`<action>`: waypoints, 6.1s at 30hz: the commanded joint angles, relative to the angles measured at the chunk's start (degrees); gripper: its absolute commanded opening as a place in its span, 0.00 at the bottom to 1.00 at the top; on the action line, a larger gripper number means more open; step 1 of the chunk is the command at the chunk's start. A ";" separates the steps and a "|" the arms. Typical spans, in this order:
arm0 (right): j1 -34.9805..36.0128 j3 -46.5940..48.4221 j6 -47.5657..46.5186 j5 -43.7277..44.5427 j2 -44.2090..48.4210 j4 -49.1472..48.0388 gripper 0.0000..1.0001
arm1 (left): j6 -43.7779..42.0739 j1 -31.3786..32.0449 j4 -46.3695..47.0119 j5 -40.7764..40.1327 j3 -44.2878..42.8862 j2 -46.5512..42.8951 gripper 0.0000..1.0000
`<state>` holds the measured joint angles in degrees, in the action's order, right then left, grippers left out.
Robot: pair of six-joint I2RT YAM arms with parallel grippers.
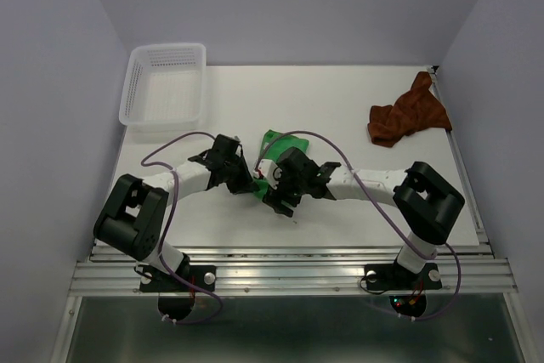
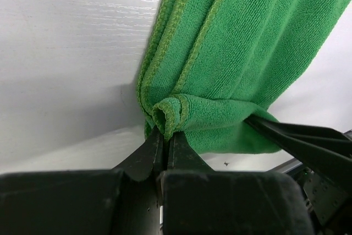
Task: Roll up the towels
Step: Roll the towel
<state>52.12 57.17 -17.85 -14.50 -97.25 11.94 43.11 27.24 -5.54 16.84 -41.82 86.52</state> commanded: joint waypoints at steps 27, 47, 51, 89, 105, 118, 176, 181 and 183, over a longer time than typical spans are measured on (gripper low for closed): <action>-4.74 6.81 24.59 -10.00 -4.87 2.91 0.05 | -0.93 -4.74 7.03 8.21 4.29 -10.57 0.89; -21.88 8.40 40.15 -35.86 -15.77 -5.79 0.01 | -1.72 -4.57 12.56 7.50 5.53 -10.68 0.99; -24.60 8.58 42.36 -36.21 -16.83 -6.93 0.01 | -1.45 -4.48 14.59 9.79 4.73 -8.21 0.99; -24.80 8.14 30.17 -21.99 -4.47 1.49 0.52 | 0.66 -1.58 10.92 8.39 -9.50 12.45 0.00; -1.32 -3.03 7.74 5.01 11.03 -3.77 0.74 | 2.41 -0.79 -6.93 6.80 -10.56 7.88 0.00; 1.40 -0.30 6.16 6.68 3.74 -0.52 0.72 | 2.77 -0.79 -9.14 4.96 -12.23 7.70 0.00; -35.24 -16.74 67.51 -39.03 -13.58 -44.02 0.01 | 3.74 3.08 9.93 3.37 -18.73 11.65 0.95; -35.77 -14.99 66.89 -38.93 -14.10 -43.33 0.01 | 3.21 3.17 10.73 4.78 -20.40 15.42 0.95; -35.77 -14.37 66.45 -38.85 -14.63 -42.27 0.02 | 3.03 3.25 10.73 5.13 -21.36 17.27 0.93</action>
<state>17.21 40.82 49.76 -54.65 -110.37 -30.89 47.46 30.11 3.18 20.21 -60.18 101.60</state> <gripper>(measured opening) 0.196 0.940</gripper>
